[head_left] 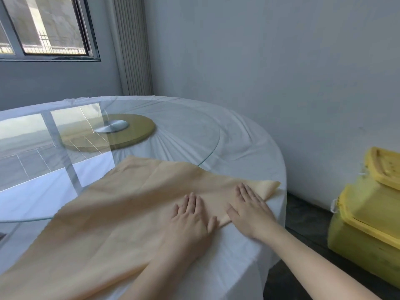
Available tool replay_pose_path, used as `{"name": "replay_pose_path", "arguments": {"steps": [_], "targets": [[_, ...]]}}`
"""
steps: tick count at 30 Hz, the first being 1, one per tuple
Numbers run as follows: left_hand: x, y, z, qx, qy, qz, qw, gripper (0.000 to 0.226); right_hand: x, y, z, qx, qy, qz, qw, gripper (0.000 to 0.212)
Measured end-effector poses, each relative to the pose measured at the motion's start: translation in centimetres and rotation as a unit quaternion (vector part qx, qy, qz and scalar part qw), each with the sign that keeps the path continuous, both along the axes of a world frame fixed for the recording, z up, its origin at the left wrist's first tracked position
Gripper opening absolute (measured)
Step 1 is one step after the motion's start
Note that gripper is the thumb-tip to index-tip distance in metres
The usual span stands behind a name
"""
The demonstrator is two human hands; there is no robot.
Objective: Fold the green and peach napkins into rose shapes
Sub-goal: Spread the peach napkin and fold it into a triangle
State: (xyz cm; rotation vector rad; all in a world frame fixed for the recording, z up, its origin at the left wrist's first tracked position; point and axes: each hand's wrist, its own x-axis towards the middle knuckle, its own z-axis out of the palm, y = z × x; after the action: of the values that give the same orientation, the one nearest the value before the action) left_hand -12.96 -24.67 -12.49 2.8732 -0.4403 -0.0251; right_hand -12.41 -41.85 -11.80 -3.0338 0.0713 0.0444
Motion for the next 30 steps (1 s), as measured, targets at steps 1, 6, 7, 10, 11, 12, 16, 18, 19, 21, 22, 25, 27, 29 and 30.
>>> {"name": "replay_pose_path", "arguments": {"steps": [1,6,7,10,11,12,16,18,19,21,22,25,27,29,30], "targets": [[0.0,0.0,0.0,0.001,-0.002,0.0,1.0,0.072,0.2,-0.4,0.0,-0.001,0.002,-0.008,1.0,0.074],[-0.1,0.0,0.2,0.005,-0.003,0.0,1.0,0.073,0.9,-1.5,0.2,0.007,0.012,-0.028,1.0,0.083],[-0.1,0.0,0.2,0.005,-0.005,0.001,1.0,0.073,1.0,-1.7,0.2,0.009,0.015,-0.03,0.999,0.084],[-0.1,0.1,0.2,0.006,-0.003,0.001,1.0,0.073,1.3,-2.5,0.2,0.011,0.017,-0.036,0.999,0.085],[-0.1,0.0,0.2,0.005,-0.003,0.001,1.0,0.073,1.5,-2.8,0.2,0.013,0.017,-0.037,0.999,0.086],[-0.1,0.1,0.1,0.004,-0.005,0.002,1.0,0.073,1.7,-3.1,0.1,0.016,0.018,-0.039,0.999,0.086],[-0.1,0.2,0.0,0.006,-0.011,-0.001,1.0,0.072,2.5,-4.4,0.1,0.022,0.021,-0.048,0.998,0.086],[-0.1,0.2,0.0,0.008,-0.013,-0.003,1.0,0.073,2.7,-4.9,0.1,0.02,0.019,-0.053,0.998,0.086],[-0.2,0.2,0.0,0.008,-0.013,-0.005,1.0,0.073,2.8,-5.1,0.1,0.018,0.019,-0.055,0.998,0.087],[-0.2,0.2,0.1,0.009,-0.011,-0.007,1.0,0.073,3.0,-5.4,0.1,0.017,0.016,-0.061,0.998,0.086],[-0.2,0.2,0.1,0.01,-0.009,-0.007,1.0,0.073,3.1,-5.5,0.1,0.016,0.016,-0.064,0.998,0.086],[-0.3,0.3,0.3,0.014,-0.011,-0.006,1.0,0.075,3.4,-6.0,0.3,0.02,0.029,-0.075,0.997,0.086],[-0.3,0.3,0.3,0.019,-0.007,-0.006,1.0,0.079,3.3,-5.7,0.6,0.028,0.026,-0.081,0.996,0.087],[-0.4,0.0,0.4,0.02,0.0,-0.003,1.0,0.084,2.5,-4.1,1.0,0.025,-0.014,-0.058,0.998,0.095],[-0.3,0.0,0.3,0.021,0.001,-0.001,1.0,0.085,2.0,-2.6,1.1,0.035,-0.045,-0.026,0.998,0.103]]}}
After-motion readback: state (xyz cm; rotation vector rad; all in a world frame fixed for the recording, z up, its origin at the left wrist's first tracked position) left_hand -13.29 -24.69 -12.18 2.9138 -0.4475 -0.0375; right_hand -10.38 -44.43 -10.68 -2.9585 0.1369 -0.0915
